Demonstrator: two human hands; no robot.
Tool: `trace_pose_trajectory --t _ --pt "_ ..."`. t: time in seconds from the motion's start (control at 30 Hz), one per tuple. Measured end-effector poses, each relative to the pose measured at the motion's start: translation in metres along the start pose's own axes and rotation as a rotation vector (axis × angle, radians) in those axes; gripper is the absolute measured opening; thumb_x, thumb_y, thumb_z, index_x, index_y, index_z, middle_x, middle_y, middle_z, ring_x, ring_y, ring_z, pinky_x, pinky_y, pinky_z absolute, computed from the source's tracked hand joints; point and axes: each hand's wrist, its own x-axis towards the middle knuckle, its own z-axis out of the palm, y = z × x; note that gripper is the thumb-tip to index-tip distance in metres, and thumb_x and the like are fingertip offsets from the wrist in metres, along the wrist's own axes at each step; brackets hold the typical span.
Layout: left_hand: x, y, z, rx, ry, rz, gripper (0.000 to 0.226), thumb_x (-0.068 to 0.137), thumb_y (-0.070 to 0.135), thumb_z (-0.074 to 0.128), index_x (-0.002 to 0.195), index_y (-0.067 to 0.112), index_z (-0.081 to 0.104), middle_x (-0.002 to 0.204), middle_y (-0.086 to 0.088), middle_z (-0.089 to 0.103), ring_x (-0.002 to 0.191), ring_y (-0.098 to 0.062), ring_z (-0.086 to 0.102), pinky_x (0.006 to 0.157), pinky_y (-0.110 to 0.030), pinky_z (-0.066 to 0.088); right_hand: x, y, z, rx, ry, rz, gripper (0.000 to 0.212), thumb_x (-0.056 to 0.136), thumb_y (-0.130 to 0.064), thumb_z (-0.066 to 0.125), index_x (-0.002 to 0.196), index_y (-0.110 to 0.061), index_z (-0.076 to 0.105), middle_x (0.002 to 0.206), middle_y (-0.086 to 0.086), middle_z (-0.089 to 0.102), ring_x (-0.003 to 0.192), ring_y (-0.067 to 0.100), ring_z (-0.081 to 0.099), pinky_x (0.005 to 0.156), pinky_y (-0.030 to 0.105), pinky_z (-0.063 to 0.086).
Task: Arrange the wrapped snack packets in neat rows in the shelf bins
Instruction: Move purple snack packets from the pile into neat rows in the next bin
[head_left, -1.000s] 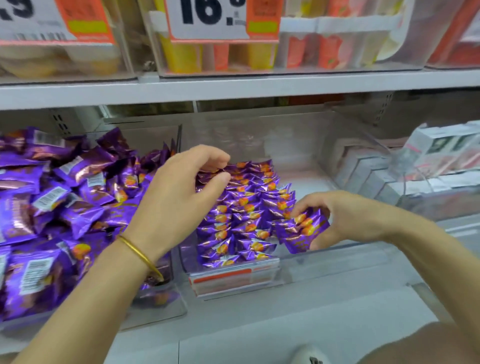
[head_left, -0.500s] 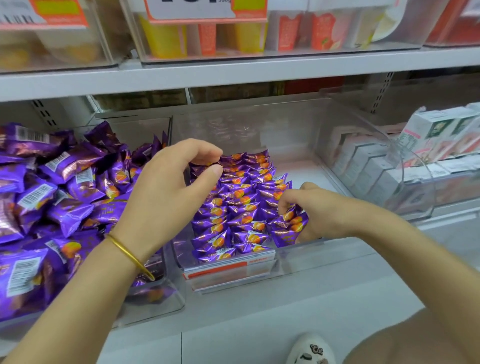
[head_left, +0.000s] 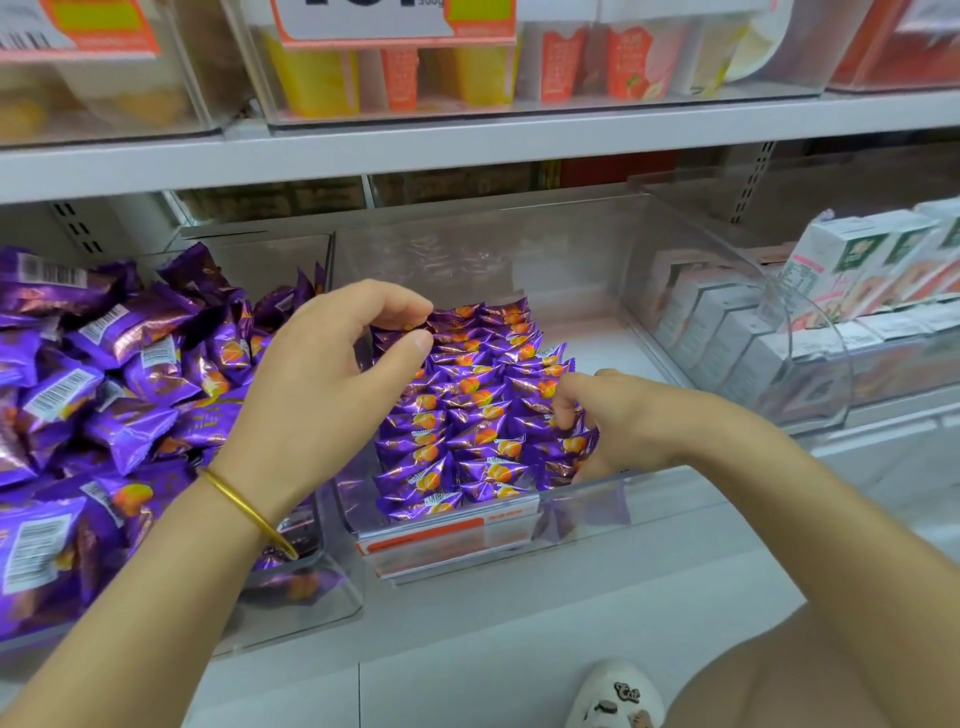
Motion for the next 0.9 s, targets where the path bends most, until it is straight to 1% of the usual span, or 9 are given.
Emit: trace_pose_trajectory --t 0.17,0.23,0.3,0.37,0.47,0.53,0.67,0.8,0.9 --pt "-0.002 -0.001 -0.001 -0.063 0.047 0.009 0.019 0.089 0.012 0.059 0.103 0.022 0.065 0.096 0.018 0.062 0.090 0.006 0.056 0.079 -0.003 0.039 -0.005 0.004 -0.006 0.091 0.044 -0.005 0.039 0.076 -0.025 0.076 0.101 -0.019 0.047 0.086 -0.008 0.045 0.065 0.006 0.042 0.048 0.011 0.035" --pt "-0.003 -0.003 -0.009 -0.138 0.078 0.014 0.019 0.089 0.010 0.059 0.101 0.023 0.065 0.095 0.017 0.061 0.086 0.010 0.056 0.077 -0.002 0.039 -0.008 0.002 -0.010 0.019 0.150 0.005 0.033 0.080 -0.026 0.072 0.097 -0.018 0.045 0.088 -0.005 0.046 0.070 0.010 0.046 0.055 0.012 0.039" --pt "-0.005 -0.006 -0.024 -0.185 0.114 0.005 0.021 0.089 0.010 0.059 0.097 0.029 0.063 0.096 0.015 0.062 0.084 0.008 0.057 0.076 -0.004 0.042 -0.011 -0.007 -0.015 -0.030 0.310 -0.028 0.027 0.081 -0.026 0.070 0.092 -0.020 0.046 0.097 0.000 0.052 0.086 0.019 0.051 0.076 0.028 0.044" --pt "-0.007 -0.012 -0.044 -0.196 0.132 -0.036 0.028 0.089 0.005 0.058 0.092 0.032 0.062 0.092 0.011 0.063 0.076 0.006 0.057 0.068 -0.005 0.044 -0.017 -0.028 -0.019 0.056 0.460 -0.145 0.019 0.082 -0.021 0.068 0.090 -0.021 0.051 0.100 0.000 0.057 0.088 0.020 0.056 0.080 0.033 0.045" --pt "-0.018 -0.022 -0.075 -0.082 0.082 -0.090 0.028 0.088 0.005 0.059 0.090 0.033 0.063 0.088 0.007 0.065 0.071 -0.003 0.057 0.064 -0.008 0.043 -0.028 -0.077 -0.019 0.215 0.545 -0.390 0.017 0.083 -0.012 0.065 0.090 -0.025 0.055 0.096 -0.006 0.058 0.080 0.011 0.059 0.071 0.017 0.042" --pt "-0.030 -0.029 -0.092 0.035 0.011 -0.112 0.022 0.086 0.009 0.062 0.092 0.030 0.066 0.088 0.003 0.065 0.068 -0.004 0.056 0.061 -0.008 0.040 -0.035 -0.113 -0.017 0.242 0.550 -0.553 0.019 0.081 -0.007 0.064 0.091 -0.023 0.059 0.093 -0.005 0.061 0.078 0.009 0.056 0.072 0.015 0.041" --pt "-0.051 -0.044 -0.116 0.239 -0.064 -0.069 0.018 0.081 0.013 0.068 0.090 0.028 0.067 0.092 0.005 0.064 0.076 0.005 0.053 0.067 -0.009 0.040 -0.028 -0.167 -0.006 0.019 0.525 -0.760 0.022 0.080 -0.008 0.063 0.099 -0.020 0.064 0.097 -0.001 0.063 0.093 0.016 0.056 0.084 0.033 0.042" --pt "-0.063 -0.058 -0.133 0.352 -0.133 -0.045 0.010 0.077 0.035 0.067 0.087 0.032 0.066 0.089 0.013 0.063 0.082 0.002 0.053 0.075 -0.015 0.040 -0.007 -0.194 0.008 -0.448 0.431 -0.669 0.026 0.090 -0.028 0.055 0.115 -0.021 0.056 0.117 0.002 0.059 0.113 0.025 0.053 0.094 0.036 0.040" --pt "-0.070 -0.066 -0.133 0.465 -0.257 -0.024 0.040 0.071 0.058 0.048 0.090 0.031 0.069 0.090 0.011 0.066 0.088 -0.016 0.058 0.083 -0.035 0.045 0.002 -0.207 0.019 -0.683 0.342 -0.545 0.032 0.093 -0.043 0.049 0.108 -0.017 0.058 0.113 0.005 0.063 0.109 0.026 0.056 0.098 0.037 0.030"
